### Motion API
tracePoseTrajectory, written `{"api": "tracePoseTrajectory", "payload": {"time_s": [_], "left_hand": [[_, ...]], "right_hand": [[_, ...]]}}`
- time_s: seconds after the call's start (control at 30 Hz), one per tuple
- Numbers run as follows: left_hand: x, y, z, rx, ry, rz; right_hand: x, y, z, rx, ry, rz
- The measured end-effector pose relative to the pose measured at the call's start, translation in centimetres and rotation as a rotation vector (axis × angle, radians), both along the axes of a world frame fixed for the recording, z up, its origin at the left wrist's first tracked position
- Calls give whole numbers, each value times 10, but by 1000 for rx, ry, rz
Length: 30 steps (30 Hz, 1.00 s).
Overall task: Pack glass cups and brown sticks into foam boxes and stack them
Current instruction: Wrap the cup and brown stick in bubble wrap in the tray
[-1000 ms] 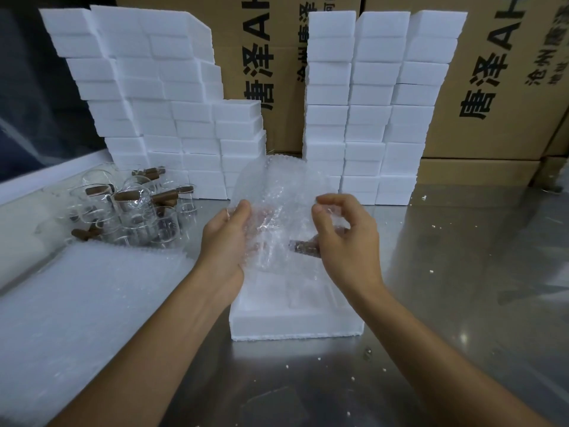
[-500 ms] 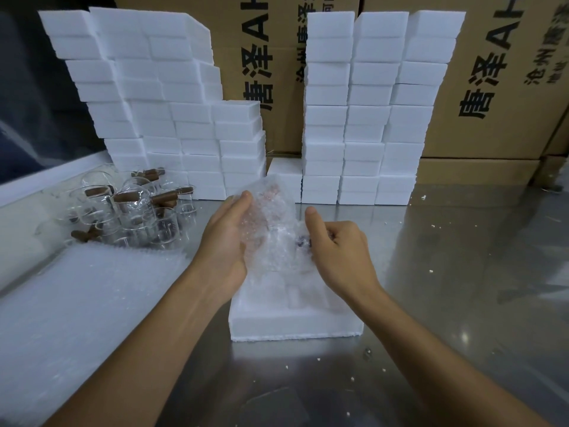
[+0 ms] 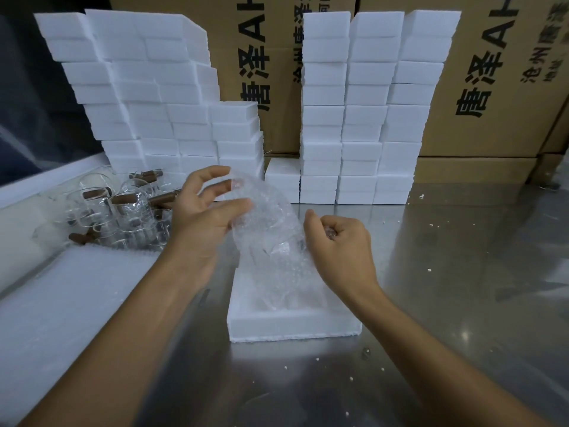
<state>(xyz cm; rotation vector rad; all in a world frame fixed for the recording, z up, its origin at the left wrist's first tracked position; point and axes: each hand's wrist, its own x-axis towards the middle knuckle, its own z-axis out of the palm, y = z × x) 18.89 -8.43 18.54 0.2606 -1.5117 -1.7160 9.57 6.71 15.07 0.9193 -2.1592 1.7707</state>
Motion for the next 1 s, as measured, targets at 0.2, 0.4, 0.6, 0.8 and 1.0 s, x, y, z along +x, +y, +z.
{"api": "tracePoseTrajectory", "payload": {"time_s": [0.2,0.4,0.6,0.8,1.0], "left_hand": [[2,-1,4,-14,102,332],[-2,42,-13,-277,73,119],[-3,44,-21,-581,-109,-60],[1,48,-20,-821,-211,29],[2,50,-17,-947,-236,142]], "right_hand": [[-3,1,2,-89,-25,-68],[-14,3,1,-203,-274,-77],[-10,5,4,-221,-143,-91],[-5,5,8,-257,-12,-131],[-4,6,11,-304,39,-153]]}}
